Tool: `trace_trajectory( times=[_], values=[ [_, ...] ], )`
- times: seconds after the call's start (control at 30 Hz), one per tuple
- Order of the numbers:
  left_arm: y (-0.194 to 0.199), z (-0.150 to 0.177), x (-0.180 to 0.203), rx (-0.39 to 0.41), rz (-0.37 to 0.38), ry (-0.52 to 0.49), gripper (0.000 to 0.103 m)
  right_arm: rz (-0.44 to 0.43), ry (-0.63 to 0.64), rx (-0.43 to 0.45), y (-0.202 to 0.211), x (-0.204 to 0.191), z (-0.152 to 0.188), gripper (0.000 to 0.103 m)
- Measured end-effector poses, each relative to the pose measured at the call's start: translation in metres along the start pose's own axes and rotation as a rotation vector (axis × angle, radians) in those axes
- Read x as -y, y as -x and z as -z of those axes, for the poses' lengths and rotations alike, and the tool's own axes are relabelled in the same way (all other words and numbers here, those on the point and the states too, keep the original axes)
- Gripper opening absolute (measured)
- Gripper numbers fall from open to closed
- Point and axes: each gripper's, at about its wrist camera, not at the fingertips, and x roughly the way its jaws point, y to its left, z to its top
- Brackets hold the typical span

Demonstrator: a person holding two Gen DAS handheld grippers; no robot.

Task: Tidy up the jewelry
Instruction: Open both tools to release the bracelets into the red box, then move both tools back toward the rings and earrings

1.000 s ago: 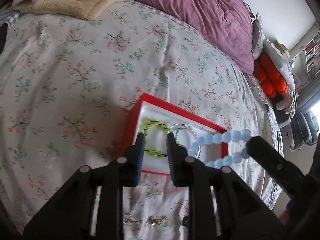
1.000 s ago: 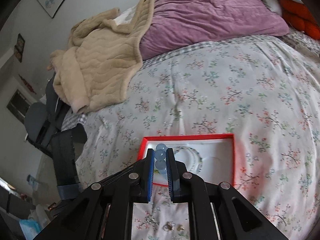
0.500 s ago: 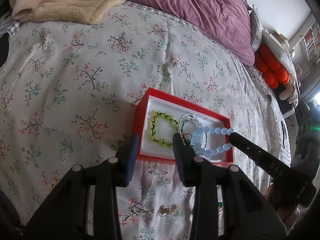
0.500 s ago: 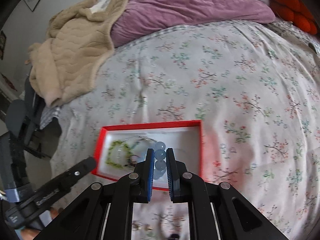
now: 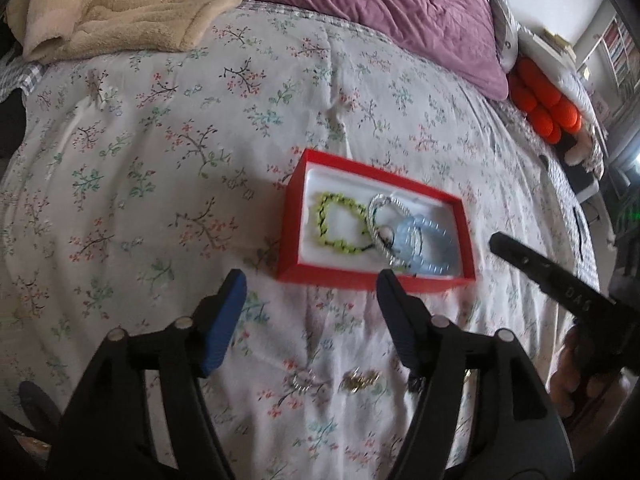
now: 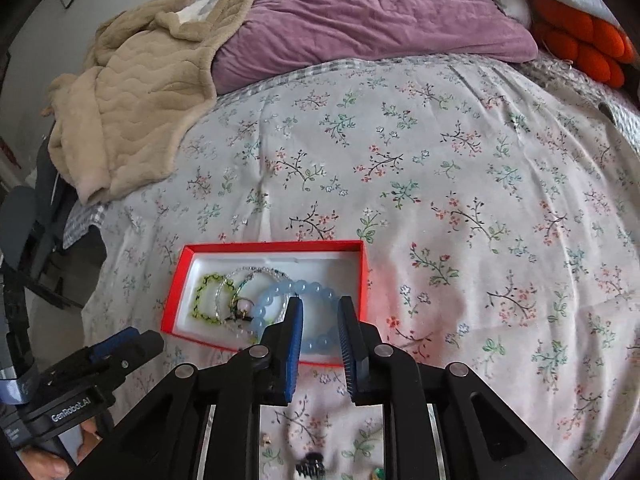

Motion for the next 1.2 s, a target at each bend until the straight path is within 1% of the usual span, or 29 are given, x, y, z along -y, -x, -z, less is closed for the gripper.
trace_trajectory(
  times=[0.07, 0.1, 0.2, 0.23, 0.27, 0.3, 0.5, 0.57, 0.67, 0.73, 1.0, 1.2],
  values=[
    [0.004, 0.004, 0.001, -0.007, -0.009, -0.013, 0.075, 0.014, 0.011, -0.003, 0.005, -0.001, 0.002, 0.020],
    [0.005, 0.007, 0.001, -0.014, -0.014, -0.016, 0.075, 0.018, 0.015, -0.002, 0.009, -0.001, 0.004, 0.021],
    [0.009, 0.014, 0.000, -0.026, -0.023, -0.021, 0.077, 0.023, 0.015, -0.002, 0.018, 0.001, 0.010, 0.028],
    [0.010, 0.016, 0.000, -0.029, -0.028, -0.022, 0.078, 0.026, 0.013, 0.000, 0.021, 0.002, 0.012, 0.038],
    [0.011, 0.018, 0.000, -0.035, -0.035, -0.024, 0.080, 0.028, 0.011, 0.005, 0.025, 0.003, 0.015, 0.054],
    [0.011, 0.021, 0.000, -0.039, -0.041, -0.025, 0.080, 0.033, 0.011, 0.015, 0.030, 0.004, 0.018, 0.059],
    [0.016, 0.032, -0.005, -0.061, -0.060, -0.037, 0.082, 0.042, 0.034, 0.002, 0.048, 0.008, 0.034, 0.061],
    [0.017, 0.036, -0.008, -0.070, -0.064, -0.037, 0.082, 0.055, 0.043, -0.001, 0.052, 0.010, 0.039, 0.069],
    [0.017, 0.041, -0.011, -0.085, -0.066, -0.040, 0.082, 0.066, 0.046, -0.010, 0.056, 0.016, 0.048, 0.075],
    [0.017, 0.045, -0.014, -0.102, -0.061, -0.036, 0.083, 0.069, 0.042, -0.024, 0.057, 0.021, 0.052, 0.077],
    [0.011, 0.061, -0.022, -0.160, -0.045, -0.043, 0.082, 0.110, 0.017, -0.113, 0.049, 0.046, 0.074, 0.078],
    [0.004, 0.070, -0.022, -0.195, -0.041, -0.060, 0.083, 0.151, 0.036, -0.183, 0.038, 0.056, 0.089, 0.078]
  ],
)
